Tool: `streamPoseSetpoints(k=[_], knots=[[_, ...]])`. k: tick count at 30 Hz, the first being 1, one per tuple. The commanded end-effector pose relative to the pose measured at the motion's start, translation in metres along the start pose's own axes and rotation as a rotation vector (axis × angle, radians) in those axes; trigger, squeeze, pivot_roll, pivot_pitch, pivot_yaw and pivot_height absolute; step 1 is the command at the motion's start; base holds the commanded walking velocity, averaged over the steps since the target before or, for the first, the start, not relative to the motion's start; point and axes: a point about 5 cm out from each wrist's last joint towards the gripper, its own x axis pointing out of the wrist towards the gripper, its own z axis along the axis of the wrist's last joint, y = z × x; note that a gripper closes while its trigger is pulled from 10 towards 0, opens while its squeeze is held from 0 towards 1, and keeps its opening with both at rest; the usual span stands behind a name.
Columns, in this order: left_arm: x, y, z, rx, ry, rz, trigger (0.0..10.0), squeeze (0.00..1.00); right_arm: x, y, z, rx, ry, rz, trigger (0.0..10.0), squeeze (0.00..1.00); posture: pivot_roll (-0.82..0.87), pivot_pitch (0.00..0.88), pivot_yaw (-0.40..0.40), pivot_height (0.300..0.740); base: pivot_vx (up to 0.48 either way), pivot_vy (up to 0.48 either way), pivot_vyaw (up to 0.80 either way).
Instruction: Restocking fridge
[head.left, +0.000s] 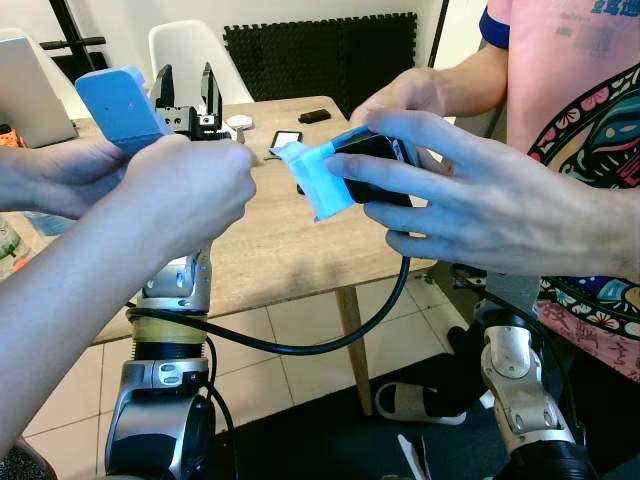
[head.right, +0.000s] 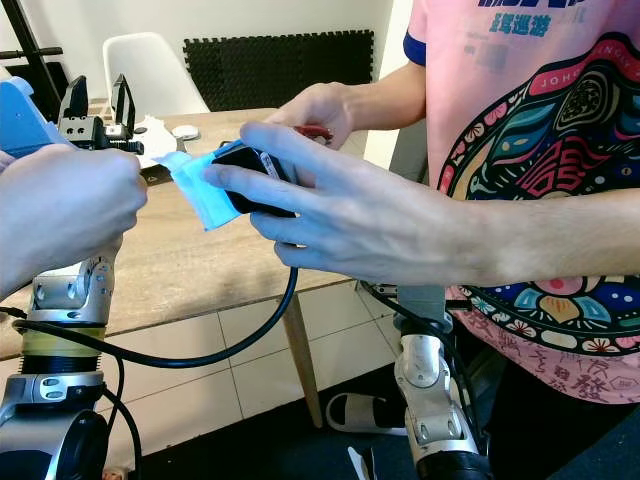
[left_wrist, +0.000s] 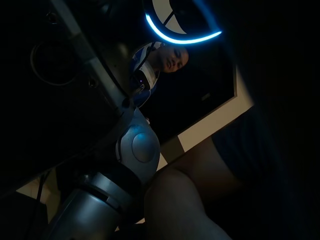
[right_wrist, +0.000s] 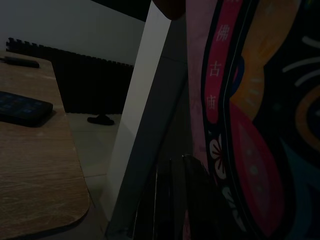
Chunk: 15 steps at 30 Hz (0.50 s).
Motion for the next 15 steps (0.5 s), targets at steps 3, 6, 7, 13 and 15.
streamPoseSetpoints(k=[3, 6, 7, 13, 15], knots=[[0.0024, -0.0004, 0.0014, 0.007, 0.004, -0.005, 10.0, 0.00, 0.0000, -0.0009, -0.0020, 0.006, 0.014, -0.008, 10.0, 0.00, -0.02, 0.000, -0.025, 0.740, 0.000, 0.000, 0.00], [0.0023, -0.0006, 0.0017, 0.008, 0.003, -0.006, 10.0, 0.00, 0.0000, -0.0003, -0.0024, 0.005, 0.016, -0.007, 10.0, 0.00, -0.02, 0.000, -0.026, 0.740, 0.000, 0.000, 0.00], [0.0023, -0.0006, 0.0017, 0.008, 0.003, -0.006, 10.0, 0.00, 0.0000, -0.0003, -0.0024, 0.005, 0.016, -0.007, 10.0, 0.00, -0.02, 0.000, -0.026, 0.740, 0.000, 0.000, 0.00], [0.0024, -0.0009, 0.0037, 0.019, -0.003, -0.014, 10.0, 0.00, -0.0009, 0.0018, -0.0039, 0.004, 0.022, 0.000, 10.0, 0.00, 0.00, 0.000, -0.026, 0.740, 0.000, 0.000, 0.00], [0.0024, -0.0009, 0.0038, 0.020, -0.003, -0.014, 10.0, 0.00, -0.0011, 0.0019, -0.0038, 0.004, 0.022, 0.001, 10.0, 0.00, -0.01, 0.000, -0.025, 0.740, 0.000, 0.000, 0.00]])
